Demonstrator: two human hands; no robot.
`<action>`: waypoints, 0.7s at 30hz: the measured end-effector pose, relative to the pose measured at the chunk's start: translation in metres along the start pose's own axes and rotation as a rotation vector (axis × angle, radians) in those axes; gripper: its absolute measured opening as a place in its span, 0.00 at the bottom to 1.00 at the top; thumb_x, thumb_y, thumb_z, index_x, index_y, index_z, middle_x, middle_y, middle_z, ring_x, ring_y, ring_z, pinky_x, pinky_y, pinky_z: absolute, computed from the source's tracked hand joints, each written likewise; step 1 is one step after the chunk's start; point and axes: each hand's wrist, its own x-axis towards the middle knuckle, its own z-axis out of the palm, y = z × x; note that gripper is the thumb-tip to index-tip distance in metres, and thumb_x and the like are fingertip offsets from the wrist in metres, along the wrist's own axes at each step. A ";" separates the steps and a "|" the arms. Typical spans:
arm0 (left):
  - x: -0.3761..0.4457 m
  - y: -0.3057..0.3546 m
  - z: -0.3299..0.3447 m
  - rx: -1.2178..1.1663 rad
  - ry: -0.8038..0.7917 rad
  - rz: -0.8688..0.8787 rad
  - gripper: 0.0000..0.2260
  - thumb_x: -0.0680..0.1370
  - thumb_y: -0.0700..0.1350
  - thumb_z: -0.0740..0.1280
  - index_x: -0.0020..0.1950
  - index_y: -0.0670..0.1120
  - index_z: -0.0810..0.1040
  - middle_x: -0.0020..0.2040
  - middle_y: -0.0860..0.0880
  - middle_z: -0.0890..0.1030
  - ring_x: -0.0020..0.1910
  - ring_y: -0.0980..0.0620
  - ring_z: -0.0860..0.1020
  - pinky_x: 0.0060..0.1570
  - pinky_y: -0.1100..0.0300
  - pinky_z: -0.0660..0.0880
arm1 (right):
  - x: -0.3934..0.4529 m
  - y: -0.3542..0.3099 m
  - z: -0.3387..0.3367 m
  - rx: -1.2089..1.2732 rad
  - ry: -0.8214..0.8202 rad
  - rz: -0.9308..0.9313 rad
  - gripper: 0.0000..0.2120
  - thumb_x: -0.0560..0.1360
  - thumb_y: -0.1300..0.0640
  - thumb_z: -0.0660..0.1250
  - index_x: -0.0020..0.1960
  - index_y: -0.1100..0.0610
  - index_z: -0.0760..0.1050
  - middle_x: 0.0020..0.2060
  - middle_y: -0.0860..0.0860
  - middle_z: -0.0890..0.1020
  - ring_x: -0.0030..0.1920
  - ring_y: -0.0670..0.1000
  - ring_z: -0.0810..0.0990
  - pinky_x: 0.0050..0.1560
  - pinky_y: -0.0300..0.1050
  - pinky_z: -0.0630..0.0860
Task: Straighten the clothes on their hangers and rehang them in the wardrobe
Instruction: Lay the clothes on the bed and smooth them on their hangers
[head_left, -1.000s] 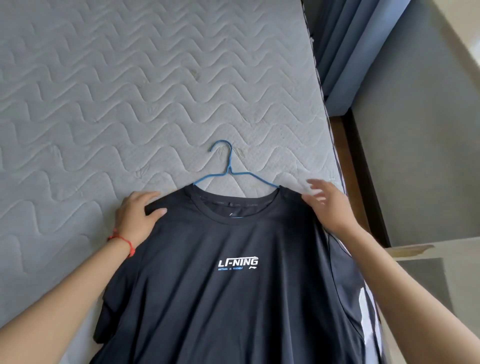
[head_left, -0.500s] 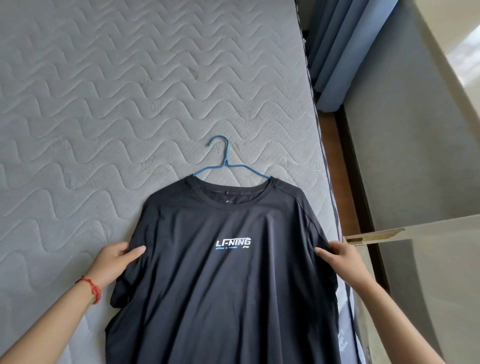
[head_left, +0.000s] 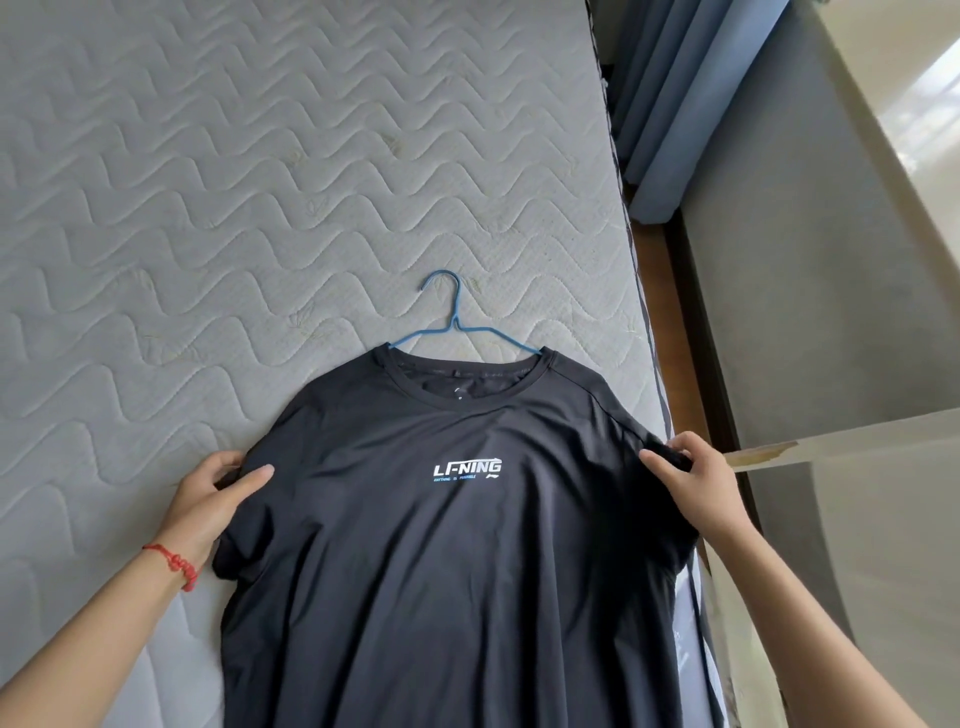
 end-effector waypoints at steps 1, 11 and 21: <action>0.000 0.000 -0.003 0.030 -0.017 0.000 0.07 0.74 0.36 0.67 0.51 0.42 0.75 0.53 0.44 0.76 0.54 0.48 0.73 0.56 0.54 0.70 | 0.000 0.000 0.000 -0.125 0.012 -0.009 0.11 0.73 0.54 0.69 0.45 0.61 0.72 0.37 0.53 0.76 0.41 0.54 0.74 0.38 0.44 0.67; -0.008 -0.004 -0.039 0.204 -0.186 -0.118 0.04 0.75 0.40 0.67 0.48 0.45 0.79 0.40 0.50 0.82 0.40 0.54 0.78 0.41 0.63 0.73 | -0.013 0.025 0.007 -0.833 0.337 -0.056 0.19 0.73 0.49 0.67 0.55 0.63 0.76 0.56 0.63 0.77 0.57 0.64 0.73 0.55 0.56 0.66; 0.000 -0.036 -0.049 -0.168 0.055 -0.186 0.12 0.76 0.40 0.65 0.58 0.37 0.76 0.51 0.41 0.81 0.50 0.46 0.79 0.54 0.54 0.76 | -0.061 -0.020 0.159 -0.722 -0.020 -0.516 0.25 0.74 0.42 0.55 0.66 0.53 0.70 0.69 0.54 0.71 0.70 0.52 0.60 0.68 0.49 0.53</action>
